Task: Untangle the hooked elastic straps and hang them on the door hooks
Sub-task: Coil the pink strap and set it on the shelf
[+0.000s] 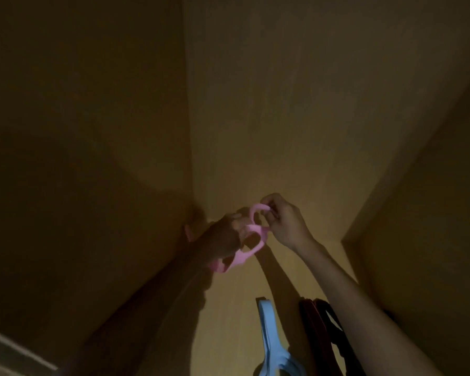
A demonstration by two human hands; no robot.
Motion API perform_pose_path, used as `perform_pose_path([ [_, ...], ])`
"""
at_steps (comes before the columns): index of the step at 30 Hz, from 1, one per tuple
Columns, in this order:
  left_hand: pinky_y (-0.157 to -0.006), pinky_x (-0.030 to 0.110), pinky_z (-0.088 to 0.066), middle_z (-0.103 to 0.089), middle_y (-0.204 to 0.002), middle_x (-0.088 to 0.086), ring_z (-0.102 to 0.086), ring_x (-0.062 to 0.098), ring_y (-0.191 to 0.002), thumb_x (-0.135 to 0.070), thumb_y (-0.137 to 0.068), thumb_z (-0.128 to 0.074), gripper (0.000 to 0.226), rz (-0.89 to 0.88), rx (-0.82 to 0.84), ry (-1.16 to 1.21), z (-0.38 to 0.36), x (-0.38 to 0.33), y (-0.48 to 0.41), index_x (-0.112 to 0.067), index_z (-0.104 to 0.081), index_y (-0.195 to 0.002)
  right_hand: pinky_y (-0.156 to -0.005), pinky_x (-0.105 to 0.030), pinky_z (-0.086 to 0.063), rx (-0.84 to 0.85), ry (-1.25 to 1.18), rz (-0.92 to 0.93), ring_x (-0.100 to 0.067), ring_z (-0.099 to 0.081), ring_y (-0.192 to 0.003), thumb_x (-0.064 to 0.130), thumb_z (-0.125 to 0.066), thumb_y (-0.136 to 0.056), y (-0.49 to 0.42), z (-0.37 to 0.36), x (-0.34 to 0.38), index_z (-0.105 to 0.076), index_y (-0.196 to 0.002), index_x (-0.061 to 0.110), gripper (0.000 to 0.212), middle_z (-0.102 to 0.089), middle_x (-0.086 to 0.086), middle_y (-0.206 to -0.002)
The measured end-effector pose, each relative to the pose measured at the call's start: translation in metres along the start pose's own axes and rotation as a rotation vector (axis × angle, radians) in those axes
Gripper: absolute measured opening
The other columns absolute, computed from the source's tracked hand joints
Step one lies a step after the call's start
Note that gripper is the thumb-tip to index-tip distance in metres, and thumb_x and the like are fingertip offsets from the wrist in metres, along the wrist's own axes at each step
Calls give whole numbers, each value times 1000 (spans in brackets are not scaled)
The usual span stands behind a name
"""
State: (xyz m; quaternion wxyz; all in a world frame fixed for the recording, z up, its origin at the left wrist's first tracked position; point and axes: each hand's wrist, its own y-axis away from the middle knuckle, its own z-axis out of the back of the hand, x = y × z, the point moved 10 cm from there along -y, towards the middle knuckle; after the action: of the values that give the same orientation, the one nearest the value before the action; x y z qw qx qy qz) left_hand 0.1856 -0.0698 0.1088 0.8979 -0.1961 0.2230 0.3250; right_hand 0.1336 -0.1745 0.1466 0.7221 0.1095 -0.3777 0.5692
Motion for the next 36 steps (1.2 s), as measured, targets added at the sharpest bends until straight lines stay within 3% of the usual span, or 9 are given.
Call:
perform_pose_path([
  [1,-84,11,-38,-59,-111,9,-63,11,-103,-10,-97,-39,29,-55,-44,26,16,-18,2,-4,-52,-123,-62,-14,-39,1,-45,8,-11,-56,-73,4,-52,-88,-4,6,9,-61,-97,12,16,-62,2,-86],
  [4,-81,28,-43,-63,-95,16,-57,24,-91,-18,-92,-39,31,-279,-206,8,56,-60,5,0,-62,-102,-71,-20,-43,21,-188,17,-13,-59,-85,2,-49,-88,-14,21,32,-64,-93,12,18,-66,-1,-92],
  [7,-78,18,-39,-54,-94,2,-49,12,-85,-20,-98,-39,27,-394,-287,29,79,-74,11,-5,-62,-102,-74,-17,-44,20,-310,36,-11,-59,-89,2,-48,-90,-20,39,50,-64,-88,20,24,-65,4,-90],
  [14,-77,17,-38,-43,-94,3,-49,12,-86,-17,-97,-43,20,-326,-348,137,116,-95,2,-12,-60,-106,-83,-18,-42,55,-460,76,-7,-58,-93,11,-54,-92,-14,72,83,-65,-101,10,15,-65,2,-95],
  [18,-77,4,-34,-46,-97,-1,-47,-4,-86,-16,-96,-44,16,-347,-369,209,126,-109,7,-19,-57,-105,-72,-10,-44,104,-465,117,5,-59,-82,12,-58,-89,-6,83,95,-63,-113,10,24,-65,7,-95],
  [21,-76,17,-42,-49,-98,-1,-51,4,-87,-23,-96,-46,6,-338,-411,250,133,-111,6,-22,-47,-102,-64,-11,-48,79,-411,162,8,-59,-68,10,-55,-92,-4,92,100,-64,-113,9,23,-65,6,-91],
  [28,-92,19,-42,-40,-124,0,-49,7,-108,-29,-95,-48,36,-266,-378,229,129,-105,7,-18,-43,-128,-59,-19,-48,-75,-407,202,-1,-55,-55,4,-54,-92,-9,103,96,-59,-105,6,14,-62,1,-79],
  [33,-81,27,-51,-59,-108,-3,-60,8,-94,-19,-94,-49,19,-273,-359,371,132,-104,-4,-22,-52,-112,-71,-18,-46,-114,-385,211,2,-58,-74,11,-58,-91,-10,106,100,-58,-102,14,11,-62,9,-87],
  [36,-74,30,-57,-61,-99,-4,-63,8,-85,-21,-95,-50,12,-230,-353,387,133,-102,-6,-23,-52,-107,-69,-7,-44,-233,-489,113,4,-56,-86,19,-61,-89,-3,112,88,-55,-107,20,19,-58,15,-96],
])
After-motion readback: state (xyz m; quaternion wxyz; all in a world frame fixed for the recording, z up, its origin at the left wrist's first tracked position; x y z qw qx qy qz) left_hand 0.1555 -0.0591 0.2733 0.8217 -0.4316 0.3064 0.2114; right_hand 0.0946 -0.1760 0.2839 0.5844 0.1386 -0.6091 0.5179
